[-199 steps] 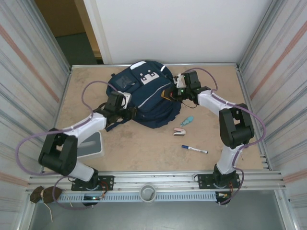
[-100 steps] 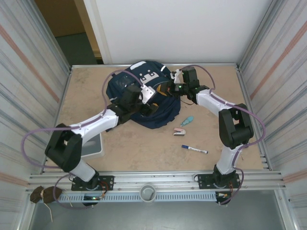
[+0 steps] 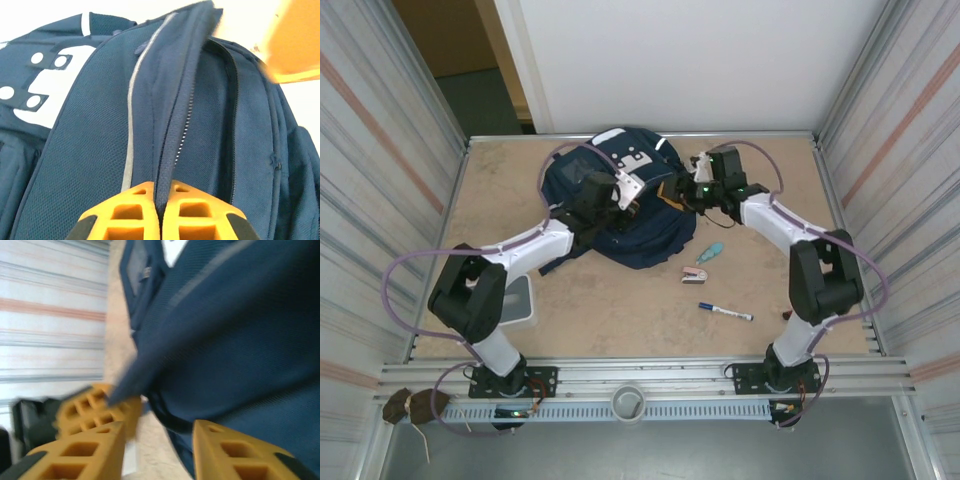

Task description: Pack the student bag

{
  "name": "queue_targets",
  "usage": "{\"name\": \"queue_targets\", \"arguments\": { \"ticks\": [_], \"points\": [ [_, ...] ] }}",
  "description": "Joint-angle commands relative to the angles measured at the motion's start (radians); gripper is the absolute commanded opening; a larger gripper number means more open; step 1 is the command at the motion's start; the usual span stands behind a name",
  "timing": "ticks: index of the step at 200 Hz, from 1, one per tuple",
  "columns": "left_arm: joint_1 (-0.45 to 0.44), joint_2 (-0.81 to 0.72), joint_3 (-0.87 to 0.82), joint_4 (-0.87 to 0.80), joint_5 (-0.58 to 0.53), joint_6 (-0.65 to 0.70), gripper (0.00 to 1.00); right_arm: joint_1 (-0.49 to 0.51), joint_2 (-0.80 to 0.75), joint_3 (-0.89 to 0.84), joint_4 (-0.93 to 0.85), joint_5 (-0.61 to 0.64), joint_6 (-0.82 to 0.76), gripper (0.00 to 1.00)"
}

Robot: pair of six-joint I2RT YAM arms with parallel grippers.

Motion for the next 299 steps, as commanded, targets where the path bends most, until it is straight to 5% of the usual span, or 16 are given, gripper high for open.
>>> {"name": "queue_targets", "arguments": {
  "ticks": [1,30,73,104,148,202,299],
  "points": [
    [0.047,-0.072,-0.027,0.052,0.099,-0.083,0.00,-0.009,-0.141,-0.058,-0.267,0.273,-0.207,0.49],
    [0.058,-0.103,-0.049,0.057,0.133,-0.111,0.00,0.037,-0.277,-0.203,-0.458,0.526,-0.298,0.71],
    [0.059,-0.116,-0.056,0.058,0.152,-0.123,0.00,0.172,-0.327,-0.346,-0.451,0.569,-0.361,0.99],
    [0.061,-0.116,-0.052,0.061,0.152,-0.124,0.00,0.182,-0.202,-0.329,-0.312,0.441,-0.381,0.99],
    [0.062,-0.115,-0.051,0.072,0.172,-0.133,0.00,0.226,-0.079,-0.278,-0.323,0.425,-0.456,1.00],
    [0.065,-0.111,-0.044,0.067,0.189,-0.136,0.00,0.367,-0.119,-0.304,-0.416,0.517,-0.428,0.91],
    [0.067,-0.124,-0.026,0.038,0.193,-0.142,0.00,0.398,-0.023,-0.282,-0.296,0.610,-0.446,0.43]
  ]
}}
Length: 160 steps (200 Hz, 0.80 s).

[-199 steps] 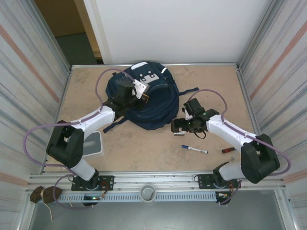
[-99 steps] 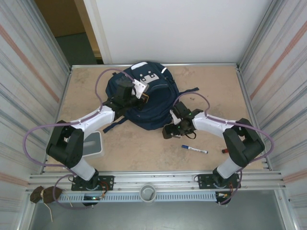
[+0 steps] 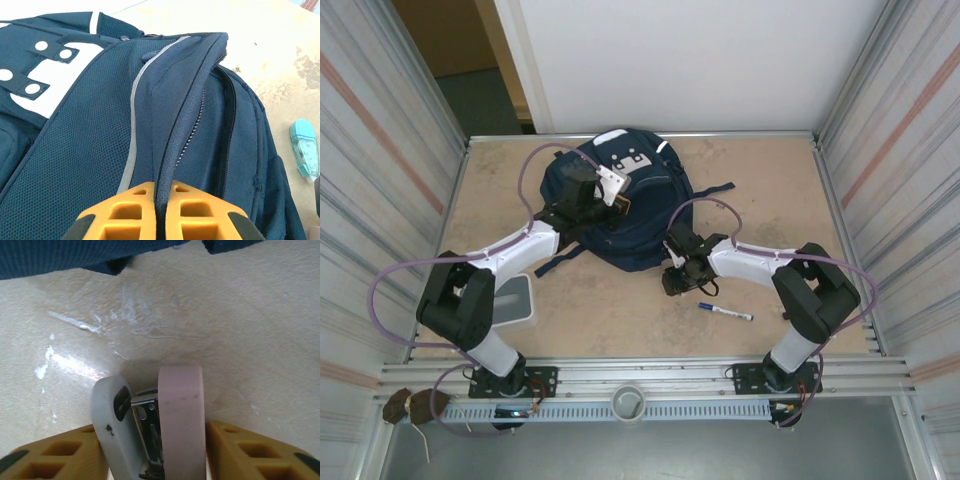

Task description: Pack the student bag

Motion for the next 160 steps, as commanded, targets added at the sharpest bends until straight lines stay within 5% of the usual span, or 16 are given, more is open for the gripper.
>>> {"name": "queue_targets", "arguments": {
  "ticks": [1,27,73,137,160],
  "points": [
    [0.006,-0.063,0.029,0.016,0.044,-0.025,0.00,0.009,0.001,0.018,0.027,0.030,-0.015,0.42],
    [0.028,-0.068,0.081,-0.041,0.082,-0.082,0.00,0.004,-0.095,0.018,0.023,-0.005,0.003,0.36],
    [0.090,-0.062,0.204,-0.109,0.237,-0.217,0.00,-0.115,-0.228,0.056,0.304,-0.348,0.239,0.33],
    [0.110,-0.002,0.346,-0.174,0.275,-0.272,0.00,-0.151,0.103,0.352,0.522,-0.265,0.593,0.36],
    [0.123,0.017,0.375,-0.162,0.289,-0.310,0.00,-0.140,0.242,0.473,0.523,-0.227,0.642,0.58]
  ]
}}
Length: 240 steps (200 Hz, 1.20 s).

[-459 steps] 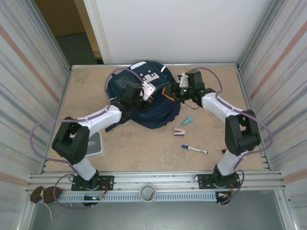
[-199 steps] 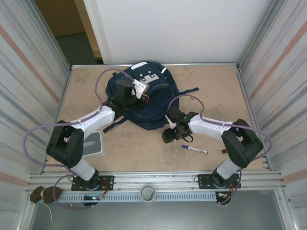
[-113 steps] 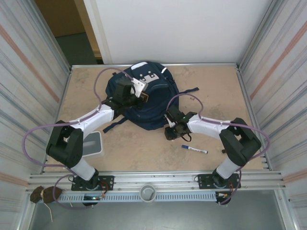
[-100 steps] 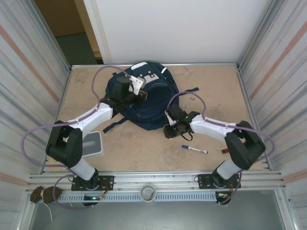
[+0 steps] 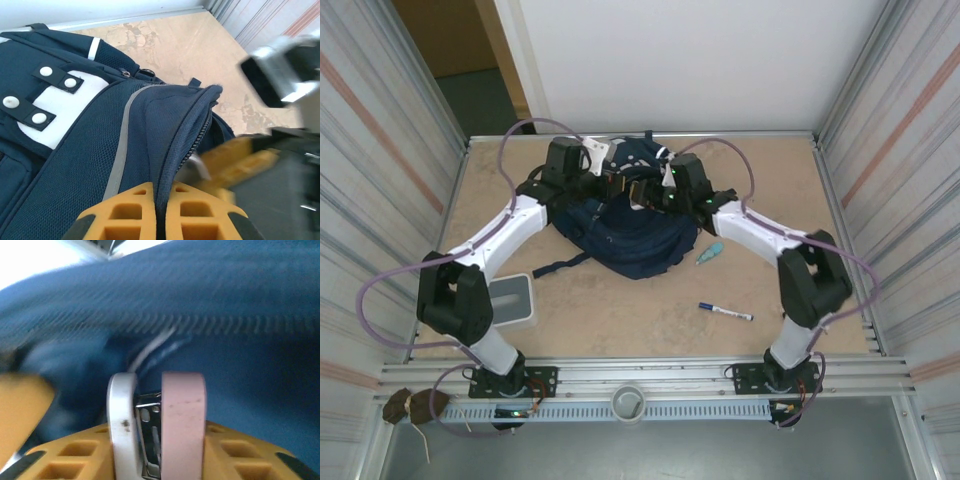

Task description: Pack the student bag

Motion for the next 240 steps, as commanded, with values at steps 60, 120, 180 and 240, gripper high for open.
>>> {"name": "queue_targets", "arguments": {
  "ticks": [60,120,180,240],
  "points": [
    [0.051,0.000,0.064,0.130,0.087,-0.075,0.00,0.027,-0.133,-0.058,-0.112,0.086,-0.124,0.73],
    [0.058,-0.004,0.012,0.131,0.058,-0.044,0.00,0.039,-0.480,-0.344,-0.619,0.471,-0.223,0.80],
    [0.059,-0.010,-0.004,0.138,0.067,-0.045,0.00,-0.119,-0.400,-0.435,-0.503,0.478,-0.165,0.87],
    [0.058,-0.010,-0.011,0.136,0.059,-0.039,0.00,-0.161,-0.130,-0.310,-0.391,0.449,-0.155,0.79]
  ]
}}
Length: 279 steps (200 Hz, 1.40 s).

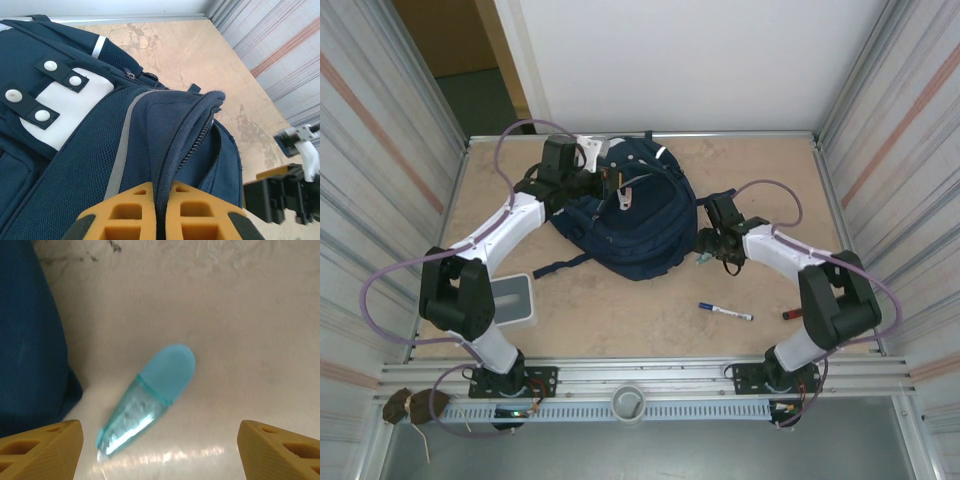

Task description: Pack the student bag

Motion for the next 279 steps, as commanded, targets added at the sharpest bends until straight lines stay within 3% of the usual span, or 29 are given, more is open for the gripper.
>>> {"name": "queue_targets", "arguments": {
  "ticks": [1,49,97,130,173,220,242,252,279],
  "points": [
    [0.019,-0.034,0.000,0.100,0.010,0.016,0.00,-0.007,0.079,0.058,0.055,-0.001,0.013,0.79],
    [0.019,-0.040,-0.005,0.087,-0.002,0.033,0.00,-0.001,0.169,0.046,0.071,0.011,0.044,0.70],
    [0.019,-0.039,-0.008,0.089,-0.007,0.038,0.00,0.018,0.118,-0.037,0.097,0.020,0.054,0.34],
    [0.019,-0.045,-0.009,0.086,0.013,0.029,0.00,0.016,-0.012,-0.049,0.074,0.021,0.019,0.22],
    [0.019,-0.053,-0.016,0.123,0.055,-0.009,0.00,0.067,-0.166,0.040,0.171,-0.166,0.036,0.21],
    [0.019,-0.032,0.014,0.121,0.077,-0.033,0.00,0.143,0.034,0.242,0.384,-0.198,0.205,0.22],
    [0.019,-0.028,0.018,0.120,0.079,-0.039,0.00,0.139,0.202,0.372,0.443,-0.201,0.258,0.28],
    [0.019,-0.029,0.018,0.116,0.076,-0.037,0.00,0.136,0.245,0.415,0.431,-0.215,0.273,0.37],
    [0.019,-0.030,0.026,0.100,0.069,-0.029,0.00,0.136,0.186,0.355,0.440,-0.224,0.210,0.56]
  ]
}}
